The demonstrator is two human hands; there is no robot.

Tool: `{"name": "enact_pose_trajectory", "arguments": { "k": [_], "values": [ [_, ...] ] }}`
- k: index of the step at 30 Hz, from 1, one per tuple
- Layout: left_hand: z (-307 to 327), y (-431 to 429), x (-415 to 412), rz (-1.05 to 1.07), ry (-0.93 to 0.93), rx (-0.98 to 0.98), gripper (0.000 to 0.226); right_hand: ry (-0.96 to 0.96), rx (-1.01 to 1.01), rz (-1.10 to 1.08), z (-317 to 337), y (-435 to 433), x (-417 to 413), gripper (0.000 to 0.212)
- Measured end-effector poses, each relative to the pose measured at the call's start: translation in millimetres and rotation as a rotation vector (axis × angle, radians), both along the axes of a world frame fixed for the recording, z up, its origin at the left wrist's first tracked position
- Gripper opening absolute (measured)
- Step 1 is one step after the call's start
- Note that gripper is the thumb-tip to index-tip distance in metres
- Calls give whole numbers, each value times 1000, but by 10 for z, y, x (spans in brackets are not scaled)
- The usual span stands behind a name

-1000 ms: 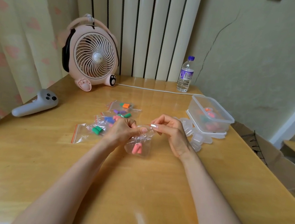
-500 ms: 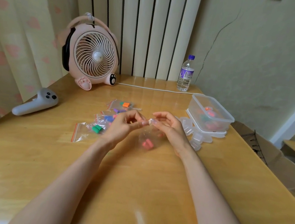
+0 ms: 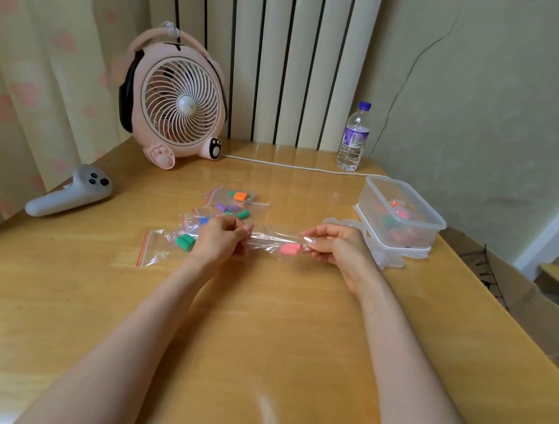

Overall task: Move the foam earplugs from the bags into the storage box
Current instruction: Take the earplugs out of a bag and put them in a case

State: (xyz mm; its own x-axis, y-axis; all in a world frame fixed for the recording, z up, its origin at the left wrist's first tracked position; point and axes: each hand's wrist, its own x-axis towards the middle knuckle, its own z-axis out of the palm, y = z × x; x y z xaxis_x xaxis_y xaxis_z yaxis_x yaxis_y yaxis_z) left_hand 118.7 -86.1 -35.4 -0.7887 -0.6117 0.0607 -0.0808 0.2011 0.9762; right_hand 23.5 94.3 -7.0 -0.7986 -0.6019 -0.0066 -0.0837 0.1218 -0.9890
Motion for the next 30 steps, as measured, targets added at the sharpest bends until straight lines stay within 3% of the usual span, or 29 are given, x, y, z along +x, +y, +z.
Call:
{"name": "enact_pose_trajectory", "arguments": {
  "k": [4,7,9,12,18,21,26,30],
  "values": [
    [2,20,-1,7,-112,-100,26,-98,-98,77,7,66,-28,17],
    [8,46,3,4,-164,-160,22,-144,-185,154,41,102,-46,31],
    [15,68,10,12,-184,-244,21,-103,-204,143,41,99,-49,32],
    [48,104,23,64,-198,-400,16,-23,-186,52,38,81,-32,14],
    [40,97,-2,66,-181,-509,20,114,-173,-78,84,48,-4,7],
    [33,97,-2,16,-103,-469,24,162,-182,-109,85,21,4,12],
    [212,249,115,-255,225,-222,27,224,-195,-168,65,-16,7,19],
    [220,259,131,-341,251,-198,37,259,-186,-188,31,-36,3,19]
  ]
}}
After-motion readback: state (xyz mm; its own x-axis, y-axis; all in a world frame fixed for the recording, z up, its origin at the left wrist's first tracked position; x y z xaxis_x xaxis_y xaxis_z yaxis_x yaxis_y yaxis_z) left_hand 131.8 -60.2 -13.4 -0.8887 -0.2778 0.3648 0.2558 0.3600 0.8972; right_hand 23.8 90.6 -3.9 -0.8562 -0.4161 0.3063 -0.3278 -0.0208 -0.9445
